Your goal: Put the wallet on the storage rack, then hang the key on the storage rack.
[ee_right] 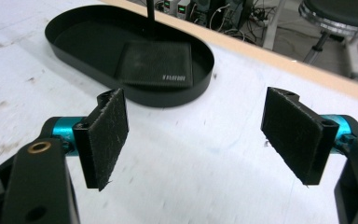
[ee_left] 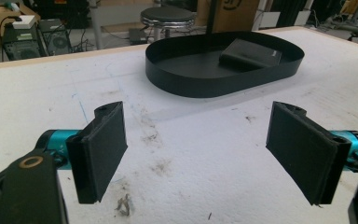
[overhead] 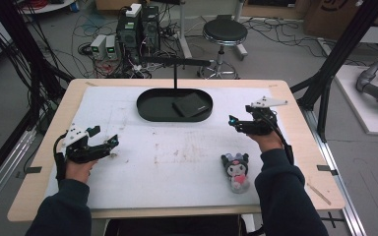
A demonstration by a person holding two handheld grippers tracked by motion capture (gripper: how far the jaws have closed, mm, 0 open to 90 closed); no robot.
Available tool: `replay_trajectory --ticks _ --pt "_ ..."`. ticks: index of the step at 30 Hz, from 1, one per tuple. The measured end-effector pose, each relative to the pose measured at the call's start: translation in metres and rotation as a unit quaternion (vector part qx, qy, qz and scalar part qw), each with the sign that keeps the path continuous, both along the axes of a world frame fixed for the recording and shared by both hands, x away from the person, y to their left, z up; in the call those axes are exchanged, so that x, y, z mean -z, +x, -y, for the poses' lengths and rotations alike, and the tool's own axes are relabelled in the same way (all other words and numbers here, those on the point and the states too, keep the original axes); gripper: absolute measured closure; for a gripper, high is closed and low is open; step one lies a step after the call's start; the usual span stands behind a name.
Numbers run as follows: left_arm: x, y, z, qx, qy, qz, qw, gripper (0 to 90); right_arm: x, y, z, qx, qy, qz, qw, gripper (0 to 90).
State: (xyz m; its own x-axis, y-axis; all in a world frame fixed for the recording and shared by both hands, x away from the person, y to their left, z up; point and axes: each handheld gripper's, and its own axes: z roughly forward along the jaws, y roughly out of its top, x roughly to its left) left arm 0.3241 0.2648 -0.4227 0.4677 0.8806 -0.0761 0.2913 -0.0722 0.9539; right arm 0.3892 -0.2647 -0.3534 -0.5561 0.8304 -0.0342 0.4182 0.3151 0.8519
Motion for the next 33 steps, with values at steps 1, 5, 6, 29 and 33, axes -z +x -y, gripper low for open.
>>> replay_trajectory --ticks 1,5,6,29,33 --pt "0.0 0.0 0.0 -0.001 0.0 0.001 1.0 19.8 0.003 -0.004 0.002 0.001 0.006 -0.001 1.0 22.3" --pt "0.0 -0.001 0.001 0.001 0.003 0.0 1.0 19.8 0.012 -0.017 0.006 0.004 0.005 -0.008 1.0 22.2" --pt "0.0 -0.001 0.002 0.003 0.003 0.0 1.0 19.8 0.013 -0.021 0.006 0.004 0.001 -0.008 1.0 22.3" --pt "-0.001 -0.002 0.006 0.004 0.01 0.002 0.9999 19.8 0.051 -0.076 0.013 0.014 -0.026 -0.042 0.9987 22.0" --pt "-0.001 -0.003 0.007 0.002 0.013 0.001 0.9999 19.8 0.049 -0.083 0.012 0.0 -0.037 -0.048 0.9981 21.1"
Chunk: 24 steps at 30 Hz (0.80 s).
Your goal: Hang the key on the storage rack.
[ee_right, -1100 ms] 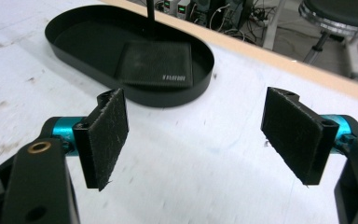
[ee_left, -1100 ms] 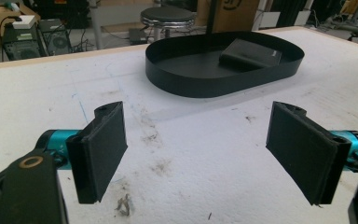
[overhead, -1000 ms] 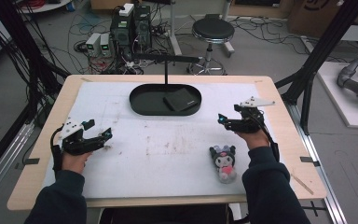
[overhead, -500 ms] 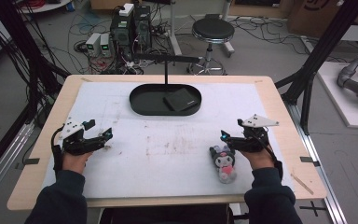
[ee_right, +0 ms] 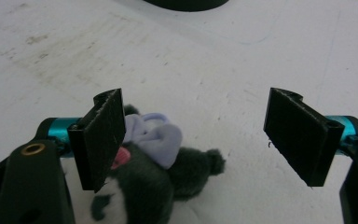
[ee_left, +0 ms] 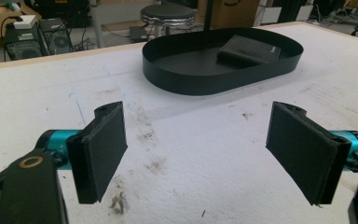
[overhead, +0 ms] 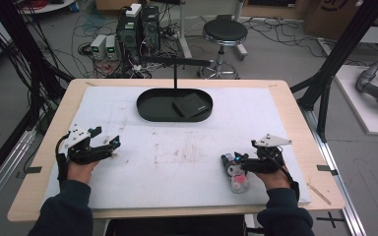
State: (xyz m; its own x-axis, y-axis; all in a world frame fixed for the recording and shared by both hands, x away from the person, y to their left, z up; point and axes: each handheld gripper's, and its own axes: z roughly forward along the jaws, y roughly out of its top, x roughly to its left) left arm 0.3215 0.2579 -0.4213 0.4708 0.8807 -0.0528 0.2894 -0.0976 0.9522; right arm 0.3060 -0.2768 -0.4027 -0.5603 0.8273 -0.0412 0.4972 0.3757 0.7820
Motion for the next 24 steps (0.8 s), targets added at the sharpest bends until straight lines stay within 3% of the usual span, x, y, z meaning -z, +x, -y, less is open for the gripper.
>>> replay_trajectory --ticks 6,8,11,12,13,16,18,19,21,24 --pt "0.001 0.002 0.002 0.004 0.003 -0.003 1.0 19.8 0.005 -0.001 -0.014 -0.036 -0.033 -0.044 0.9978 21.3" --pt "0.001 0.002 0.002 0.005 0.002 -0.003 1.0 20.0 0.01 0.003 -0.015 -0.043 -0.013 -0.07 0.9966 23.1" --pt "0.002 0.002 0.001 0.002 0.003 -0.005 1.0 20.0 0.012 0.008 -0.015 -0.053 0.02 -0.104 0.993 41.0" --pt "0.002 0.002 0.001 0.002 0.003 -0.004 1.0 20.0 0.013 0.009 -0.015 -0.061 0.03 -0.111 0.9915 53.5" --pt "0.001 0.002 0.001 0.0 0.002 -0.004 1.0 20.0 0.013 0.01 -0.016 -0.07 0.045 -0.113 0.9901 59.1" --pt "0.001 0.001 0.0 0.001 0.004 -0.004 1.0 20.1 0.011 0.013 -0.017 -0.081 0.038 -0.107 0.9903 66.4" --pt "0.001 0.001 0.0 0.0 0.003 -0.005 1.0 20.1 0.007 0.015 -0.017 -0.086 0.028 -0.091 0.9917 87.0" --pt "0.001 0.001 0.0 -0.001 0.004 -0.005 1.0 20.2 0.004 0.017 -0.015 -0.09 0.024 -0.077 0.9927 87.3" --pt "0.001 0.001 0.0 -0.002 0.003 -0.004 1.0 20.1 -0.002 0.024 -0.011 -0.09 0.026 -0.071 0.9931 87.3" --pt "0.001 0.002 0.0 -0.001 0.003 -0.005 1.0 20.2 -0.01 0.036 -0.008 -0.095 0.008 -0.063 0.9934 87.5"
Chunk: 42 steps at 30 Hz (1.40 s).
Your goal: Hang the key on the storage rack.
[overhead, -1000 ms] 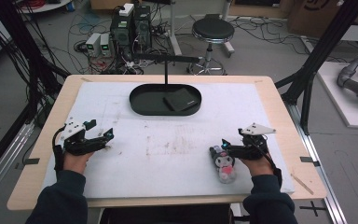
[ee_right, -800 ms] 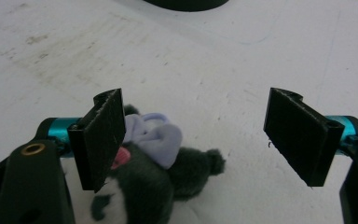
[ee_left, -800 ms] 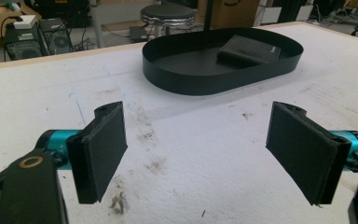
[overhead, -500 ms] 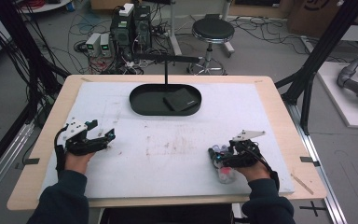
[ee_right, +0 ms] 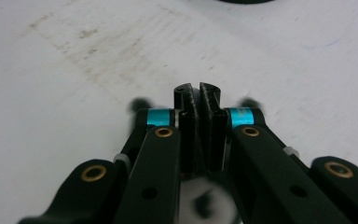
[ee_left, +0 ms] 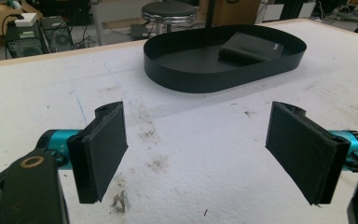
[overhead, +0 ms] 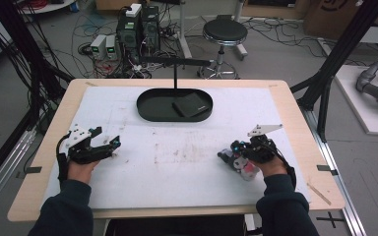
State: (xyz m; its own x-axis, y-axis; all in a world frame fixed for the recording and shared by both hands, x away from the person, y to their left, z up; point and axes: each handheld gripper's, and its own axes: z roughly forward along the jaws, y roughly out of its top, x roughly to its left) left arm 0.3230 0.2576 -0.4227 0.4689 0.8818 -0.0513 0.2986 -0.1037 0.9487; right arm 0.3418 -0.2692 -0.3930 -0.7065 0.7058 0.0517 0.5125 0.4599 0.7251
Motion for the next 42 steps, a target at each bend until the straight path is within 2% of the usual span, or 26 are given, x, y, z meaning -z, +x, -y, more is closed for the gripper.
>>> replay_trajectory --ticks 2,4,6,8,9,10,12,15,17,21,24,26,28,30,31,33,36,37,38,42 --pt "0.0 0.001 0.0 0.0 0.0 0.0 1.0 20.2 -0.007 0.008 0.0 -0.018 -0.012 0.023 0.9995 87.5" --pt "0.0 0.001 0.0 0.0 0.0 0.0 1.0 20.3 -0.009 0.015 0.0 -0.029 -0.024 0.034 0.9987 87.3" --pt "0.0 0.001 0.0 0.001 0.0 0.0 1.0 20.3 -0.008 0.021 -0.003 -0.033 -0.04 0.043 0.9978 87.0" --pt "0.0 0.001 0.0 0.001 -0.001 0.0 1.0 20.3 -0.004 0.026 -0.005 -0.025 -0.051 0.04 0.9976 84.2" --pt "0.0 0.001 0.0 0.0 -0.001 0.0 1.0 20.3 -0.003 0.027 -0.007 -0.018 -0.06 0.044 0.9971 75.5" --pt "0.0 0.001 0.0 0.0 -0.001 0.0 1.0 20.3 -0.003 0.027 -0.008 -0.002 -0.068 0.055 0.9961 58.3" --pt "0.0 0.001 -0.001 0.0 -0.002 0.0 1.0 20.3 -0.005 0.023 -0.009 0.043 -0.075 0.07 0.9938 38.8" --pt "0.0 0.001 -0.001 -0.001 -0.002 0.0 1.0 20.4 -0.011 0.009 -0.009 0.09 -0.073 0.091 0.989 27.1" --pt "0.0 0.001 -0.001 -0.001 -0.003 0.001 1.0 20.4 -0.009 -0.003 -0.011 0.106 -0.073 0.1 0.9866 26.3" --pt "-0.001 0.0 0.0 0.0 -0.002 0.001 1.0 20.4 0.001 -0.022 -0.017 0.128 -0.097 0.118 0.9799 26.3" --pt "0.0 0.001 0.001 0.002 -0.003 0.002 1.0 20.4 0.007 -0.031 -0.024 0.122 -0.104 0.122 0.9795 24.7" --pt "0.0 0.001 0.002 0.003 -0.002 0.001 1.0 20.4 0.012 -0.036 -0.031 0.106 -0.12 0.127 0.9788 23.2" --pt "0.0 0.002 0.002 0.003 -0.002 0.001 1.0 20.4 0.02 -0.037 -0.037 0.103 -0.14 0.123 0.9771 23.2" --pt "0.0 0.001 0.002 0.003 -0.003 0.001 1.0 20.4 0.03 -0.035 -0.039 0.109 -0.168 0.12 0.9724 23.1" --pt "0.0 0.001 0.001 0.003 -0.002 0.002 1.0 20.4 0.034 -0.033 -0.039 0.11 -0.177 0.117 0.971 23.0" --pt "0.0 0.002 0.001 0.003 -0.004 0.002 1.0 20.4 0.038 -0.031 -0.038 0.114 -0.187 0.108 0.9697 23.1" --pt "0.0 0.001 0.0 0.002 -0.002 0.001 1.0 20.4 0.041 -0.027 -0.035 0.121 -0.201 0.11 0.9658 26.3" --pt "0.0 0.001 0.0 0.003 -0.002 0.001 1.0 20.4 0.042 -0.025 -0.032 0.126 -0.193 0.104 0.9674 27.0" --pt "0.0 0.001 0.0 0.003 -0.002 0.001 1.0 20.4 0.041 -0.023 -0.03 0.13 -0.18 0.097 0.9703 27.4" --pt "0.0 0.001 -0.001 0.0 -0.004 0.002 1.0 20.5 0.041 -0.019 -0.022 0.135 -0.146 0.078 0.9768 30.8"
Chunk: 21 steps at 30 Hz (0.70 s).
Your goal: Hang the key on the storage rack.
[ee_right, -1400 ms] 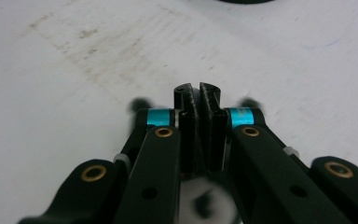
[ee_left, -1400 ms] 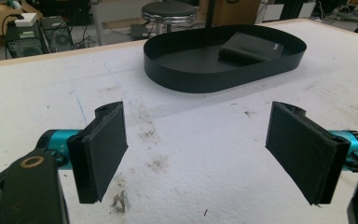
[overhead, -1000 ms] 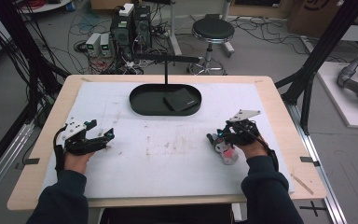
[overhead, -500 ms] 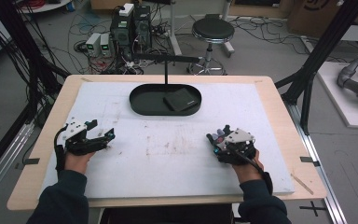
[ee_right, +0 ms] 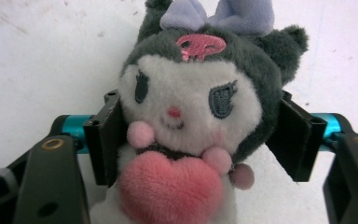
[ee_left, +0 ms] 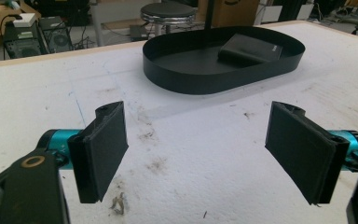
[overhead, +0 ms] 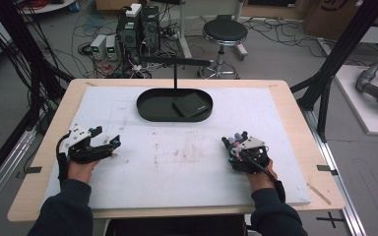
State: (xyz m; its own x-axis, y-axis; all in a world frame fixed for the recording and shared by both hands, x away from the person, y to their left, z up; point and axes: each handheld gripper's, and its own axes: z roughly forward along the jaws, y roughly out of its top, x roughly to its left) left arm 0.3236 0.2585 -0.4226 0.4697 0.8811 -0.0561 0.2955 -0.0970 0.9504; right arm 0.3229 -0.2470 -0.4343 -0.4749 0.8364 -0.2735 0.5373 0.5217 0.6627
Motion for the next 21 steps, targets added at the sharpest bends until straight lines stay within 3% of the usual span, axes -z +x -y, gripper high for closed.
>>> replay_trajectory --ticks 4,6,11,21 --pt "0.0 0.0 0.0 0.0 0.0 0.0 1.0 20.5 -0.005 0.003 0.005 -0.007 0.027 -0.015 0.9995 33.8" --pt "0.0 0.0 0.0 -0.001 -0.001 -0.002 1.0 20.5 -0.012 0.004 0.007 -0.018 0.063 -0.012 0.9978 33.9" --pt "0.0 0.001 0.001 0.0 -0.001 -0.001 1.0 20.5 -0.036 0.014 0.007 -0.047 0.103 -0.017 0.9934 33.9" --pt "0.0 0.001 0.001 0.006 -0.004 0.004 1.0 20.6 -0.109 0.052 -0.008 -0.105 0.11 0.024 0.9881 34.2"
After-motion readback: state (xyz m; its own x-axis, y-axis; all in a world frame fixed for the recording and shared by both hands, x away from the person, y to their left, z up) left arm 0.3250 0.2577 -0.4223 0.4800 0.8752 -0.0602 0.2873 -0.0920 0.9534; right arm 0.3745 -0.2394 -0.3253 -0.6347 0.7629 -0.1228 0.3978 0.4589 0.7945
